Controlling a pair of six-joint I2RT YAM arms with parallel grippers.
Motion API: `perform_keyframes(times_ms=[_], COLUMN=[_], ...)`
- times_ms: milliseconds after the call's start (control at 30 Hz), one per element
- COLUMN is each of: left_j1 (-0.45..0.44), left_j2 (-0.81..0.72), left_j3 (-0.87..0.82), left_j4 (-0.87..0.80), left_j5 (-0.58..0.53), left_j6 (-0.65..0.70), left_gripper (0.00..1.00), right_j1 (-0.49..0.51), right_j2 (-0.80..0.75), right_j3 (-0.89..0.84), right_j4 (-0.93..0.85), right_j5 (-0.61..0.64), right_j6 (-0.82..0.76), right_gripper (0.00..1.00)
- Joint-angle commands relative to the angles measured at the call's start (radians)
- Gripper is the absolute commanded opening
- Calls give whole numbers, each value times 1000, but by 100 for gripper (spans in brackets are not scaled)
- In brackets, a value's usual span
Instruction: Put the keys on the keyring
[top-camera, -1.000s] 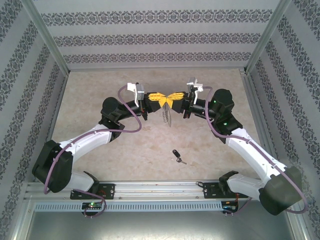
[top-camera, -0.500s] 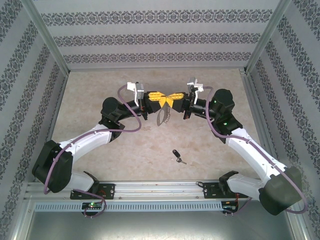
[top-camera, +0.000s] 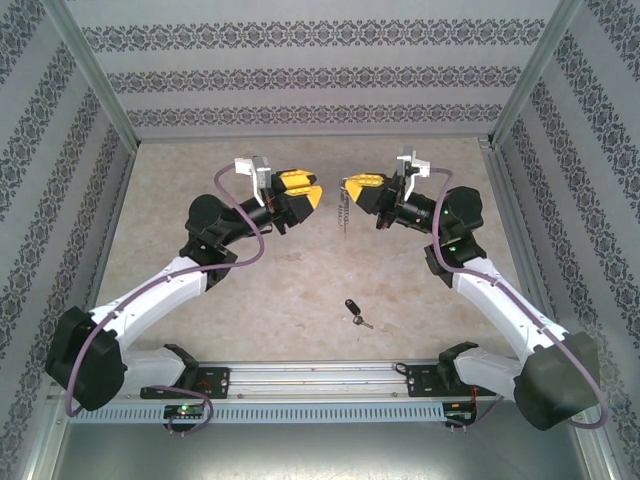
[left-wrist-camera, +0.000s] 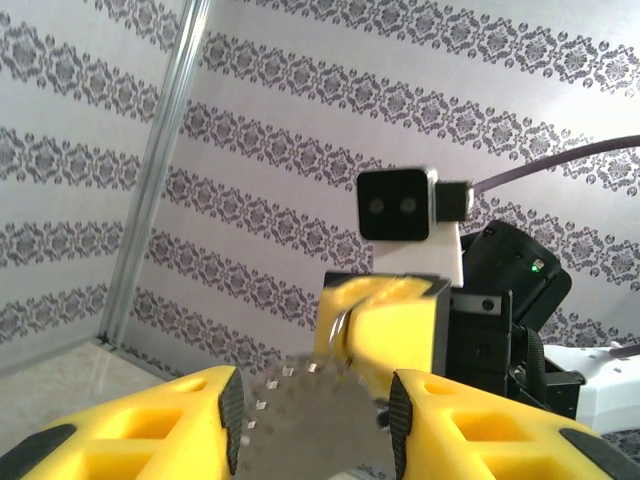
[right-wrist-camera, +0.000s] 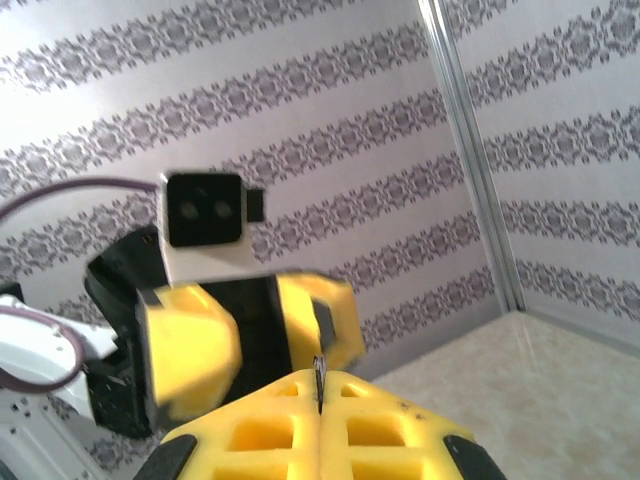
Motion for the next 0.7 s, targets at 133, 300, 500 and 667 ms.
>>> perform_keyframes(times_ms=[133,300,500,667], left_j1=[-10,-9,-9,-12], left_j2=[72,91,91,110], left_j3=[44,56,61,73], left_j4=[107,149,169,187], left_j5=[83,99,95,97], left_j6=[-145,-179,-193,-211], left_gripper=[42,42,42,42], right_j1=[11,29,42,54], right_j2=[70,106,128,141], right_j3=[10,31,32,34], right_j4=[353,380,385,385], right_j5=[58,64,62,53], right_j6=[214,229,230,230], right_gripper=[0,0,0,0])
